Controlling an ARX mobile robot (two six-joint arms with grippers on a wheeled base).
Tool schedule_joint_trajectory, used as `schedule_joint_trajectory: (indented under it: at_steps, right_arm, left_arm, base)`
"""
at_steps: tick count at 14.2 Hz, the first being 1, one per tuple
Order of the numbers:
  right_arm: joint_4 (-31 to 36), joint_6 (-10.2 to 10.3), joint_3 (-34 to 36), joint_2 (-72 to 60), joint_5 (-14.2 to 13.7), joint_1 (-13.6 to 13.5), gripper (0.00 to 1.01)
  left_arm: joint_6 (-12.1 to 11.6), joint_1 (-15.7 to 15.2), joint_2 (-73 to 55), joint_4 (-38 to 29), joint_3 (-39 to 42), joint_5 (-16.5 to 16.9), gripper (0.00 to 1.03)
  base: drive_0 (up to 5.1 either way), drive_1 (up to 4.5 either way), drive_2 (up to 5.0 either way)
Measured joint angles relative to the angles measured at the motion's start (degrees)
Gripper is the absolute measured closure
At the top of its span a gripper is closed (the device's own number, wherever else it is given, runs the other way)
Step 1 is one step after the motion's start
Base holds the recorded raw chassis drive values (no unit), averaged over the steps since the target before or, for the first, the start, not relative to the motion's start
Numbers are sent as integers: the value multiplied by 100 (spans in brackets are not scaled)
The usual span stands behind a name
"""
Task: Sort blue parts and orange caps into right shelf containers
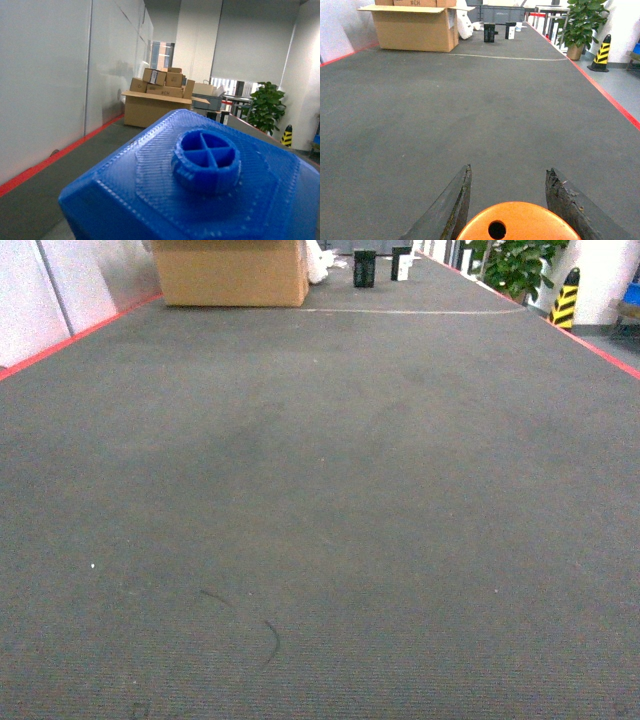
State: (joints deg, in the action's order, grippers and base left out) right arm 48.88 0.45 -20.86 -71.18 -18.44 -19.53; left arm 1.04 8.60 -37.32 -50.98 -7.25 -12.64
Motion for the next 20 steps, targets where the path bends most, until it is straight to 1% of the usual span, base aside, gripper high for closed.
schedule_joint_trajectory:
  at_steps: [4,7,9,10,11,13,16,18,20]
  right_arm:
    - [-911,-4,304,1591,-39,-63,61]
    - [-1967,0,601,2977,-153,-201,61]
    - [-2553,0,789,3731,-313,-387,61]
    - [-2883,-7,916,4183,-476,-544,61]
    - [-3073,-13,940,4424,-570,-636,61]
    - [-3246,-33,942,4734,-721,-732,61]
    - [-3355,-28,942,4806,-846,-833,61]
    - [-3565,48,938,4815,-796,-852,61]
    - [-3558,127,938,4815,-787,-852,61]
  left_arm:
    - [0,0,0,2,0,2,43]
    - [0,0,0,0,0,0,43]
    - [0,0,0,2,0,0,43]
    - [0,0,0,0,0,0,43]
    - [0,0,0,0,0,2,43]
    - [0,0,0,2,0,0,43]
    - [0,0,0,2,0,0,43]
    - [0,0,-2,2,0,0,43]
    - [0,0,0,2,0,0,43]
  base:
    - [0,0,0]
    - [0,0,0]
    - [0,0,0]
    - [0,0,0]
    - [0,0,0]
    - [0,0,0]
    - [0,0,0]
    - [0,0,0]
    - [0,0,0]
